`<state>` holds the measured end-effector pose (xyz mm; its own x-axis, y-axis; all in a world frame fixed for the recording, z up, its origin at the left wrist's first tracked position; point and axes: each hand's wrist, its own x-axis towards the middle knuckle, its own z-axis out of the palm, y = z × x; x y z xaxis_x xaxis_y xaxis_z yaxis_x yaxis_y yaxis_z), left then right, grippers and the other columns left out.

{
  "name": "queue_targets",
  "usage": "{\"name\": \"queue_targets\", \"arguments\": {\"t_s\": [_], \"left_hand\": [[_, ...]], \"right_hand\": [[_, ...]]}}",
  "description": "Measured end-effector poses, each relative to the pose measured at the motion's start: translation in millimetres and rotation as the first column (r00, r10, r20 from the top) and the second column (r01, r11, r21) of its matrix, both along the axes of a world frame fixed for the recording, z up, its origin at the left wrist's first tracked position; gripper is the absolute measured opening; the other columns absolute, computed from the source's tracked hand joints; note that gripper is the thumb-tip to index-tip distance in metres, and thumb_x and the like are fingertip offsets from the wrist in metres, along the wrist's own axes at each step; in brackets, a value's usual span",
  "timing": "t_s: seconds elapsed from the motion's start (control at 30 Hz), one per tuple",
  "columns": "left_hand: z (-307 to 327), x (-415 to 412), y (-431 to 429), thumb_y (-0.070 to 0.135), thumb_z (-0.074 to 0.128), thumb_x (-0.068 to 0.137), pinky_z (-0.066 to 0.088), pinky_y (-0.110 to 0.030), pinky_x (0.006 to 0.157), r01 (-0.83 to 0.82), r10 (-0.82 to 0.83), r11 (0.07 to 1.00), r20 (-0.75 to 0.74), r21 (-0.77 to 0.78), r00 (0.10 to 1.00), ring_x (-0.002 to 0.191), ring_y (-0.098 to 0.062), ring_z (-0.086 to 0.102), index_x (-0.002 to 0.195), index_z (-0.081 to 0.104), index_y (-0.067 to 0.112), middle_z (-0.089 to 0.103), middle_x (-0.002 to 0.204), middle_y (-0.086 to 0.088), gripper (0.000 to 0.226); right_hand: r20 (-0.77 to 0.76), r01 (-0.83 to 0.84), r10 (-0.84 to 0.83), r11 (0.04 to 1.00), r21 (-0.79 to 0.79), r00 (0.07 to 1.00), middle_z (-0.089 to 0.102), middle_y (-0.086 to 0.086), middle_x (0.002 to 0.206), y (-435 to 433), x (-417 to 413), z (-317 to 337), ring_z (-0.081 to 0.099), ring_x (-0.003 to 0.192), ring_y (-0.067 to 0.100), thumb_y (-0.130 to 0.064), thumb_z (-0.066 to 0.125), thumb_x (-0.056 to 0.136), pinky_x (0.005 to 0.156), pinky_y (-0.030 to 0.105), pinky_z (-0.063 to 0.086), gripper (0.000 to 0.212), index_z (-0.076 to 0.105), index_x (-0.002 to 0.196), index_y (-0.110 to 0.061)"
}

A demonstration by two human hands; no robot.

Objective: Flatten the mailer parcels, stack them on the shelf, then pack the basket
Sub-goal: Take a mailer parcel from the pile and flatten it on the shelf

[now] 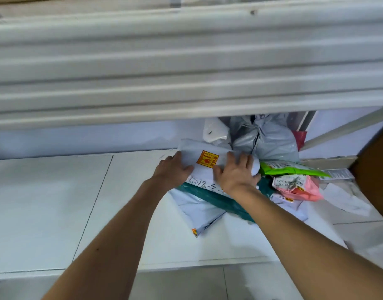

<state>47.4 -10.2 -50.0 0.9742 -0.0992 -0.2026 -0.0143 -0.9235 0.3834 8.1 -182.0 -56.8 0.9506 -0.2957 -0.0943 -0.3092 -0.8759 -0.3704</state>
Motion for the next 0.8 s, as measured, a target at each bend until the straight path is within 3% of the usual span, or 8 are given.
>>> {"name": "queue_targets", "arguments": {"t_s": [0.07,0.17,0.27,0.33,0.4,0.5,0.67,0.8], "left_hand": [[4,-11,4,0.047,0.048,0.095,0.039,-0.036,0.095,-0.053,0.053,0.998,0.002,-0.019,0.999,0.122,-0.038,0.049,0.143,0.035,0.016,0.054,0.133,-0.018,0.059],[10,-29,17,0.052,0.053,0.091,0.043,-0.036,0.099,-0.239,0.224,0.952,-0.099,-0.192,0.970,0.125,-0.036,0.049,0.143,0.037,0.013,0.049,0.140,-0.017,0.067],[7,-55,43,0.067,0.059,0.076,0.049,-0.038,0.096,-0.433,0.328,0.809,-0.306,-0.398,0.894,0.115,-0.032,0.058,0.133,0.053,0.012,0.058,0.131,-0.010,0.079],[6,-73,58,0.065,0.062,0.079,0.054,-0.035,0.084,-0.548,0.369,0.669,-0.415,-0.503,0.832,0.102,-0.029,0.063,0.122,0.059,0.012,0.064,0.118,-0.009,0.068],[9,-90,81,0.060,0.063,0.081,0.055,-0.039,0.085,-0.583,0.449,0.583,-0.373,-0.566,0.812,0.101,-0.029,0.063,0.122,0.058,0.013,0.063,0.117,-0.009,0.063],[17,-106,111,0.068,0.057,0.062,0.054,-0.045,0.090,-0.601,0.547,0.584,-0.282,-0.545,0.788,0.107,-0.031,0.059,0.124,0.053,0.015,0.057,0.123,-0.009,0.082],[4,-129,167,0.053,0.063,0.087,0.053,-0.048,0.088,-0.676,0.644,0.385,-0.343,-0.628,0.684,0.104,-0.029,0.058,0.125,0.034,0.016,0.052,0.120,-0.009,0.061],[-7,-129,198,0.044,0.071,0.084,0.057,-0.046,0.083,-0.655,0.644,0.262,-0.377,-0.709,0.666,0.099,-0.027,0.064,0.136,0.035,0.026,0.059,0.119,-0.004,0.065]], "right_hand": [[0.012,0.036,-0.036,0.998,0.048,0.999,0.007,0.015,0.158,5,-3,-1,-0.002,0.147,0.032,-0.046,0.043,0.095,0.105,0.058,0.032,0.059,0.025,0.145,-0.021],[0.090,0.026,-0.031,0.998,0.061,0.995,0.020,0.016,0.152,9,-10,4,0.015,0.144,0.032,-0.046,0.052,0.092,0.100,0.050,0.040,0.062,0.032,0.142,-0.015],[0.184,-0.051,0.032,0.994,0.099,0.982,0.031,0.016,0.145,21,-14,13,0.029,0.136,0.034,-0.040,0.059,0.090,0.101,0.044,0.040,0.063,0.036,0.141,-0.011],[0.202,-0.103,0.074,0.985,0.138,0.977,0.032,0.017,0.144,32,-16,17,0.033,0.134,0.034,-0.037,0.060,0.089,0.104,0.042,0.038,0.065,0.034,0.143,-0.009],[0.181,-0.129,0.088,0.965,0.230,0.980,0.036,0.018,0.140,51,-19,22,0.040,0.129,0.036,-0.037,0.063,0.086,0.104,0.043,0.041,0.066,0.036,0.141,-0.010],[0.094,-0.129,0.103,0.928,0.349,0.990,0.036,0.018,0.141,78,-27,23,0.043,0.128,0.036,-0.040,0.067,0.084,0.105,0.040,0.041,0.072,0.035,0.142,-0.011],[0.027,-0.169,0.180,0.850,0.500,0.983,0.038,0.012,0.149,132,-37,12,0.041,0.135,0.030,-0.041,0.071,0.082,0.103,0.029,0.037,0.096,0.011,0.154,-0.019],[0.026,-0.103,0.125,0.661,0.744,0.992,0.047,-0.001,0.145,156,-30,-6,0.049,0.128,0.024,-0.041,0.076,0.075,0.105,0.032,0.041,0.095,0.021,0.151,-0.027]]}}
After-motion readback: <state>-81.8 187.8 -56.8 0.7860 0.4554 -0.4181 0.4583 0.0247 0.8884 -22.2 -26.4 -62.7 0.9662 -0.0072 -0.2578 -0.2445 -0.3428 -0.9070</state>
